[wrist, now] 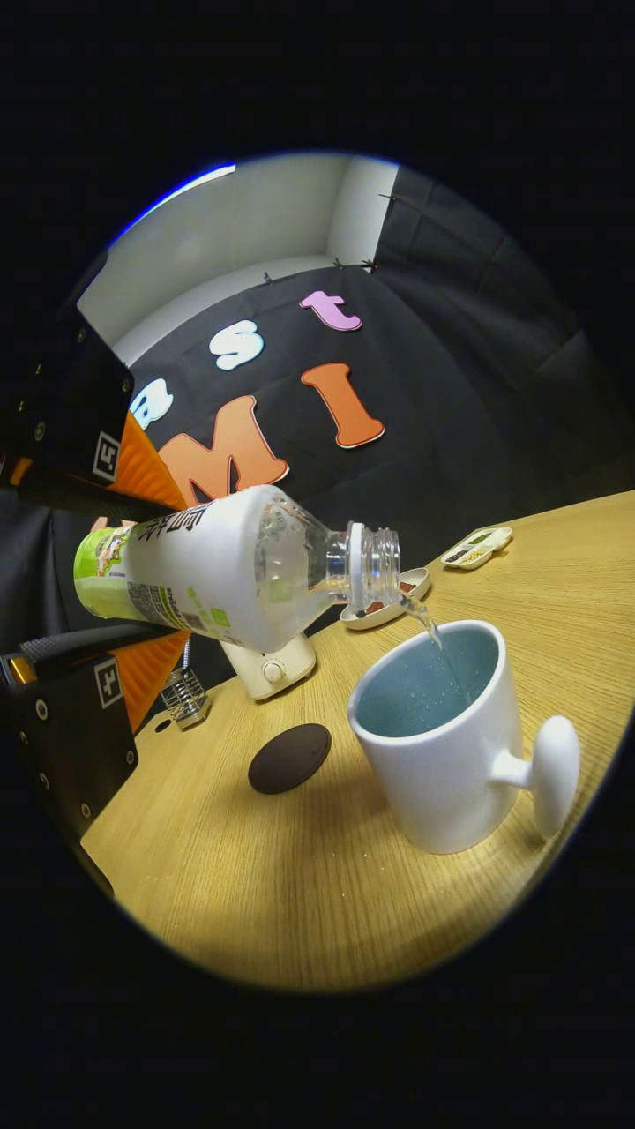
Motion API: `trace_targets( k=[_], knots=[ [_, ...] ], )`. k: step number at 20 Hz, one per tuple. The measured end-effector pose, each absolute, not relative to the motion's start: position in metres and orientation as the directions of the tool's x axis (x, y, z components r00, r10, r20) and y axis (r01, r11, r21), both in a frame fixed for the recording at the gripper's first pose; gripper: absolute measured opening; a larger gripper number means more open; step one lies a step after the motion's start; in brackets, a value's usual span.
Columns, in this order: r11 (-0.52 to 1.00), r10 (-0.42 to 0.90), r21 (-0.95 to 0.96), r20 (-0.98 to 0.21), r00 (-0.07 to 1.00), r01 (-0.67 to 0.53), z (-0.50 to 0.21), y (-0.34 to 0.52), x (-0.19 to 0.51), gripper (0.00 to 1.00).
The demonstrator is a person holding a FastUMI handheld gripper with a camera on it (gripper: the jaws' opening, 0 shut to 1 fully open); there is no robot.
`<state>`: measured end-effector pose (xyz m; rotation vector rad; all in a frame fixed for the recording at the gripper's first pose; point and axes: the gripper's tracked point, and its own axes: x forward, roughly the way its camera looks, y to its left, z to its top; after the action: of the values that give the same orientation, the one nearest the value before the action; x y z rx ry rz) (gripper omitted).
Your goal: Take the bottle from table, then pour the juice into the cup, finally place the bottle on the coaster
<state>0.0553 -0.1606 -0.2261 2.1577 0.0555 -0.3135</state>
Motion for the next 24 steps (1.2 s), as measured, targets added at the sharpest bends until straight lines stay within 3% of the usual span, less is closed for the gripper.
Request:
trace_targets(
  k=[24],
  knots=[
    [-0.741, -0.121, 0.67, -0.192, 0.974, 0.041, -0.2, -0.172, 0.056, 0.58]
  ],
)
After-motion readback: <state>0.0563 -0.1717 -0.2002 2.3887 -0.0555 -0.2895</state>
